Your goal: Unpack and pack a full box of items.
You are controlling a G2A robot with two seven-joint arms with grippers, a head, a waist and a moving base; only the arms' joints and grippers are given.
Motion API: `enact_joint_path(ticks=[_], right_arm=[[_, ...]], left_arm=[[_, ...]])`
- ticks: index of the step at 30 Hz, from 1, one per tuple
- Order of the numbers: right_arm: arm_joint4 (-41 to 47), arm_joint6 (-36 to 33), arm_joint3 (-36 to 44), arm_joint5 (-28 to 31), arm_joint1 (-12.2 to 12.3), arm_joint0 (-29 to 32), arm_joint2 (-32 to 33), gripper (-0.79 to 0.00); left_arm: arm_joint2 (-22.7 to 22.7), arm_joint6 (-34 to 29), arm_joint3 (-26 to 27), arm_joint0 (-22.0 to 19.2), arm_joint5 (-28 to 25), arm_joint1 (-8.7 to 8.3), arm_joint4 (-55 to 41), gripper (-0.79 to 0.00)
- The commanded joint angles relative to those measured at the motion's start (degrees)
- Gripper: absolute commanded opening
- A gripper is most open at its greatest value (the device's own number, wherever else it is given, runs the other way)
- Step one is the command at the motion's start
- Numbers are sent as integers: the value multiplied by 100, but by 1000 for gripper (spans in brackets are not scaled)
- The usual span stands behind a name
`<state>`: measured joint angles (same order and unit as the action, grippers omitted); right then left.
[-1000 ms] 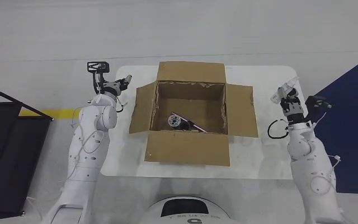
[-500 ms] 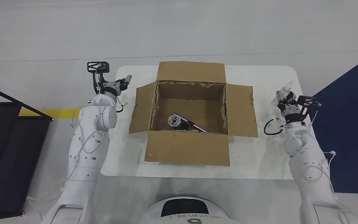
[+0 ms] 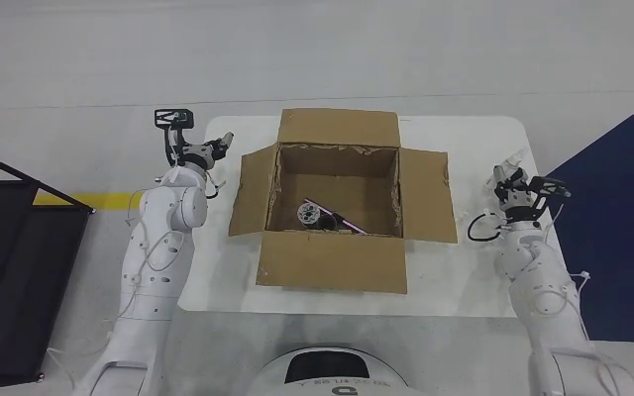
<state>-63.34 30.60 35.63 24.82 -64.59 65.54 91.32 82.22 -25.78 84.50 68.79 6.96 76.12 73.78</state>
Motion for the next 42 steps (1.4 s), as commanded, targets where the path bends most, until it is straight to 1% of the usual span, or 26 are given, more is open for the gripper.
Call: enact_joint_path(ticks=[1,9,18,20,22,24,29,34,36,40,42], right_arm=[[-19,-64,-104,-16,-3,-51,-24,-785],[-8,-85,-320,87,15,-135,-31,-785],[168,-24,-316,301,53,-59,61,-785],[167,-222,-309,340,76,-33,84,-785],[297,-425,-233,608,109,24,156,-785],[351,-947,-149,859,171,82,239,-785],[483,-2080,386,1010,325,314,519,-785],[640,-2781,1161,758,396,709,724,-785],[627,-3052,1442,556,405,856,743,-785],[751,-3363,1883,324,402,1085,765,-785],[776,-3508,2025,212,400,1161,759,-723]], left_arm=[[2,0,0,0,0,0,-1,0],[2,0,0,0,0,0,-1,0],[2,0,0,0,0,0,-1,0],[2,0,0,0,0,0,-1,0],[2,0,0,0,0,0,-1,0],[2,0,0,0,0,0,-1,0],[2,0,0,0,0,0,-1,0],[2,0,0,0,0,0,-1,0],[2,0,0,0,0,0,-1,0],[2,0,0,0,0,0,-1,0],[2,0,0,0,0,0,-1,0]])
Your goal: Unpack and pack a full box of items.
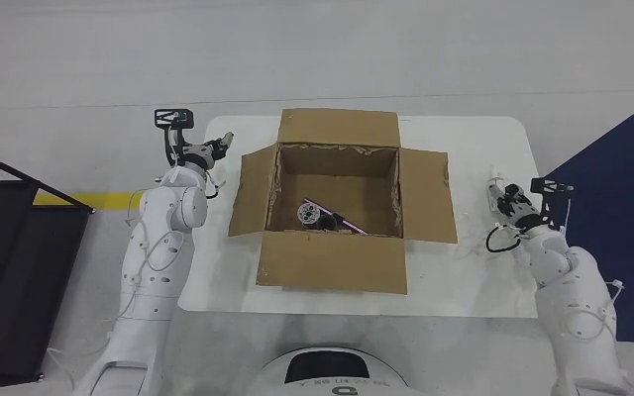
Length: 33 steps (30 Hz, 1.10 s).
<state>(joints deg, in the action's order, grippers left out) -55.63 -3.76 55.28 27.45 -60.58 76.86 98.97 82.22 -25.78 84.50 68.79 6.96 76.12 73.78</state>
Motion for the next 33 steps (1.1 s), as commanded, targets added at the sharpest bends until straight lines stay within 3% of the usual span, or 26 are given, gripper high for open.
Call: enact_joint_path(ticks=[1,2,4,16,17,18,20,26,33], right_arm=[[2,-156,111,-111,-2,51,-18,-674],[15,-215,153,-159,-3,66,-25,-600],[45,-309,218,-211,-4,91,-35,-536],[154,-485,363,-311,5,149,-45,-422],[181,-477,364,-309,4,149,-44,-369],[207,-471,362,-310,3,149,-42,-219],[236,-471,368,-296,5,148,-38,-95],[347,-404,425,-259,14,188,11,-71],[476,-468,452,-222,13,197,-4,-95]], left_arm=[[2,0,0,0,0,0,-1,0],[2,0,0,0,0,0,-1,0],[2,0,0,0,0,0,-1,0],[2,0,0,0,0,0,-1,0],[2,0,0,0,0,0,-1,0],[2,0,0,0,0,0,-1,0],[2,0,0,0,0,0,-1,0],[2,0,0,0,0,0,-1,0],[2,0,0,0,0,0,-1,0]])
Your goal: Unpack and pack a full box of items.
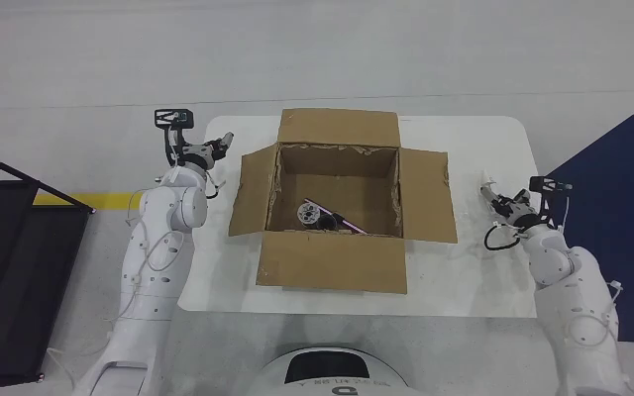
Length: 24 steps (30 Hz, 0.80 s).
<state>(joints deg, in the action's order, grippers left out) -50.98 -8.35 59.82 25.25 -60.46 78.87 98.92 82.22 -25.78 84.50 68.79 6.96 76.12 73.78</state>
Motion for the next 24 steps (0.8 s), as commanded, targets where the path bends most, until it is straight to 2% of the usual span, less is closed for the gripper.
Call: enact_joint_path(ticks=[1,4,6,9,16,21,24], right_arm=[[30,-2,-3,-9,2,-9,6,-92],[326,254,27,-6,-3,-1,137,-89],[714,456,124,122,-1,67,320,0],[1379,499,459,493,1,266,554,0],[2470,-357,2073,1103,10,894,672,0],[2846,-990,3386,1052,-14,1318,340,0],[3181,-1294,3892,959,-16,1530,247,0]], left_arm=[[2,0,0,0,0,0,-1,0],[2,0,0,0,0,0,-1,0],[2,0,0,0,0,0,-1,0],[2,0,0,0,0,0,-1,0],[2,0,0,0,0,0,-1,0],[2,0,0,0,0,0,-1,0],[2,0,0,0,0,0,-1,0]])
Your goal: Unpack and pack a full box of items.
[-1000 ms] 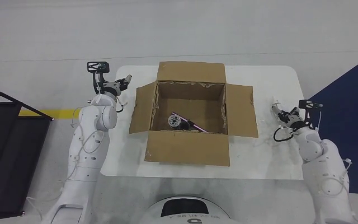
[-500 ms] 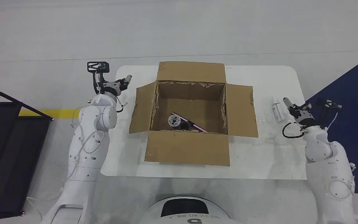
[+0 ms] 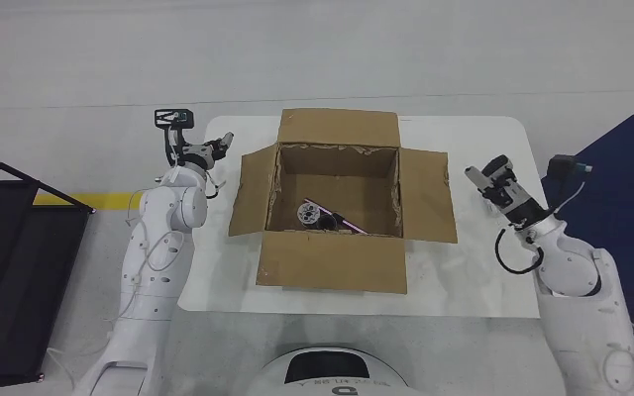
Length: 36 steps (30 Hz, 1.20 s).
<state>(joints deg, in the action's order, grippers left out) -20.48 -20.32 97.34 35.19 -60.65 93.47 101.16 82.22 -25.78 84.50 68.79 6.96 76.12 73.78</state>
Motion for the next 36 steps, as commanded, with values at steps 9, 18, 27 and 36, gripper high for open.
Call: enact_joint_path(ticks=[9,18,27,36], right_arm=[[132,-97,140,-35,4,70,24,0],[-368,-1236,519,-151,-64,-1202,-1724,0],[-947,-2212,-17,-681,-231,-2605,-3240,0],[-947,-2212,-17,-681,-231,-2605,-3240,0]], left_arm=[[2,0,0,0,0,0,-1,0],[2,0,0,0,0,0,-1,0],[2,0,0,0,0,0,-1,0],[2,0,0,0,0,0,-1,0]])
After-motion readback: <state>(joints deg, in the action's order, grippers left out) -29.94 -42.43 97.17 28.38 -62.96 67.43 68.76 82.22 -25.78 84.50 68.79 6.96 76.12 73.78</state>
